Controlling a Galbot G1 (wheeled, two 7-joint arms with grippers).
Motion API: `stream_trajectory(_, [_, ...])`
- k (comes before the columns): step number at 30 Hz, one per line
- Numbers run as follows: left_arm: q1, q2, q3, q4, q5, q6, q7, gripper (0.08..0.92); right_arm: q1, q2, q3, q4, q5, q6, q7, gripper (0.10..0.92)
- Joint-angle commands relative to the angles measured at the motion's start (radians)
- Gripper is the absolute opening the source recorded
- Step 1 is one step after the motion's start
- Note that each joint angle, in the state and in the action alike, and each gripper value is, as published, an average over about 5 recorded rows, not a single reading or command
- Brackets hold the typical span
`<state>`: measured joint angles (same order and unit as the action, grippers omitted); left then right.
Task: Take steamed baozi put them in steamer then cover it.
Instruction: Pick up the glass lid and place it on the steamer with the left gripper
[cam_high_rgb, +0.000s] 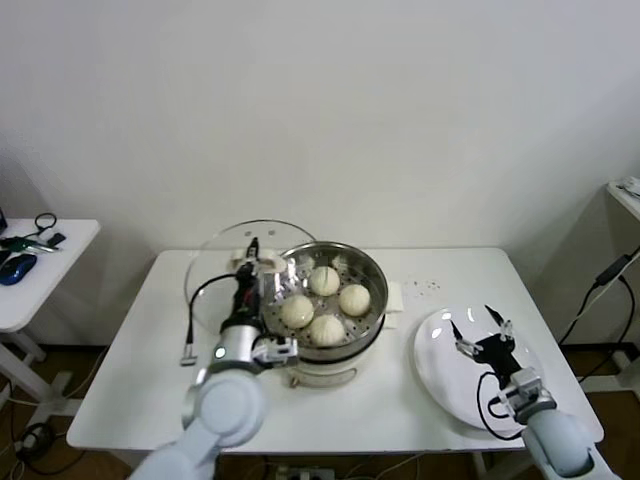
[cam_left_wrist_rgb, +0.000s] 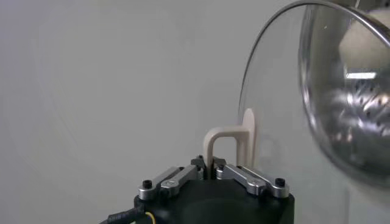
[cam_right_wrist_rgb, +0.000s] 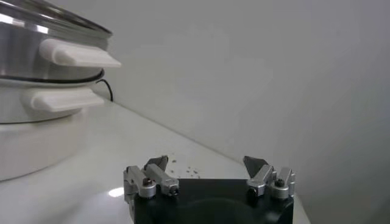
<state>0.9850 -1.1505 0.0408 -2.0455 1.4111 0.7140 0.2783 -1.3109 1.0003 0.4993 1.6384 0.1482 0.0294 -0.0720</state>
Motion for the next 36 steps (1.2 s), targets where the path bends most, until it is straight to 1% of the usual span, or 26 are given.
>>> stream_trajectory(1, [-0.156,-0.195,0.178,0.137,0.112,0.071,0.122,0.148,-0.012,0.003,0.031,-0.005,-0.003,0.006,-0.001,0.823])
stream_trajectory(8, [-0.146,-0.274,0.205,0.201,0.155,0.069,0.118,0.148,-0.024,0.006,0.052,-0.010,-0.003,0.017,-0.003,0.823])
stream_trajectory(16, [-0.146,-0.335,0.200,0.281,0.173,0.071,0.102,0.148,-0.026,0.012,0.056,-0.012,-0.008,0.028,-0.004,0.823])
stream_trajectory(27, [-0.140,-0.344,0.159,0.343,0.170,0.071,0.087,0.148,-0.032,0.012,0.068,-0.018,-0.013,0.042,-0.009,0.823])
stream_trajectory(36, [-0.144,-0.331,0.149,0.355,0.163,0.071,0.075,0.148,-0.028,0.011,0.066,-0.021,-0.016,0.045,-0.012,0.823])
